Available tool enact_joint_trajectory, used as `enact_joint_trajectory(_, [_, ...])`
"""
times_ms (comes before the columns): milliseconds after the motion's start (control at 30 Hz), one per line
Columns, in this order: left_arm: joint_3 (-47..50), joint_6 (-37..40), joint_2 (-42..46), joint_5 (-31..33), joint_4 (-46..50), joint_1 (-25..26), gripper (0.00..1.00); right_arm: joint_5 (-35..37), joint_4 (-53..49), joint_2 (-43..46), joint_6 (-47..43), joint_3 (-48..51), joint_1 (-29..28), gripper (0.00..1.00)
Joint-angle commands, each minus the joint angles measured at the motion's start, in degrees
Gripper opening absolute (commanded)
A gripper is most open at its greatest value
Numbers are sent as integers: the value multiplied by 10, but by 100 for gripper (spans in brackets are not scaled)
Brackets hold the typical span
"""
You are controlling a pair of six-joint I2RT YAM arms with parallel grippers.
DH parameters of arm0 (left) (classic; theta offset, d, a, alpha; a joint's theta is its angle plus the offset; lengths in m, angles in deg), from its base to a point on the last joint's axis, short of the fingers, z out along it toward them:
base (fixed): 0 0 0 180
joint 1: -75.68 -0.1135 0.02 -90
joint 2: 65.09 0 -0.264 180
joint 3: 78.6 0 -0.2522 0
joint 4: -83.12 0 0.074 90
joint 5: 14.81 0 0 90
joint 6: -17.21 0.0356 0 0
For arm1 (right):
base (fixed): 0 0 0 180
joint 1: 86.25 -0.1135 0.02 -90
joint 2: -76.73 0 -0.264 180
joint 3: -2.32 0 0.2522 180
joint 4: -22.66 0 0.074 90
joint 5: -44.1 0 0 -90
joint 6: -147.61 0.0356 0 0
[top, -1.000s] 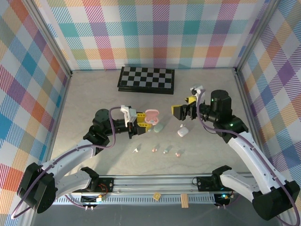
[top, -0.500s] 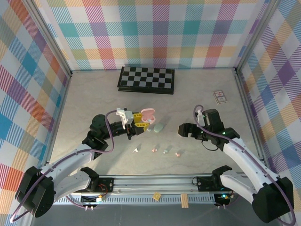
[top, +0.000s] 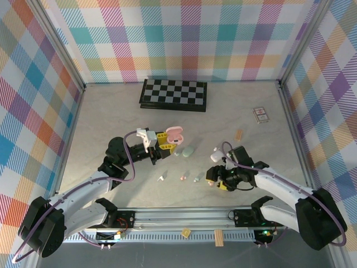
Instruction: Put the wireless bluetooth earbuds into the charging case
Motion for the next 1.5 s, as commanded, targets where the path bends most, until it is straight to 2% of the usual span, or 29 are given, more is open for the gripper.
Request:
enact_joint_trajectory(0, [4, -6, 0, -1, -37, -2, 29, -10, 39, -13, 48, 3, -5, 71])
enact_joint_trajectory(500, [3, -3, 2, -6, -25, -2, 29, -4, 89, -66, 38, -34, -6, 59])
enact_joint_trajectory(667, [6, -7, -10, -7, -37, -3, 29, -2, 96, -92, 19, -66, -5, 58])
enact_joint_trajectory(1000, [17, -22, -61, -4, -118, -19, 29, 83, -21, 35, -58, -49, -5, 59])
enact_joint_trajectory(1267, [12, -29, -82, -21, -139, -23, 29, 65, 44, 27, -27, -10, -7, 50])
enact_joint_trajectory(1467, [22, -38, -76, -27, -152, -29, 29, 72, 100, -27, 4, 1, -35, 49])
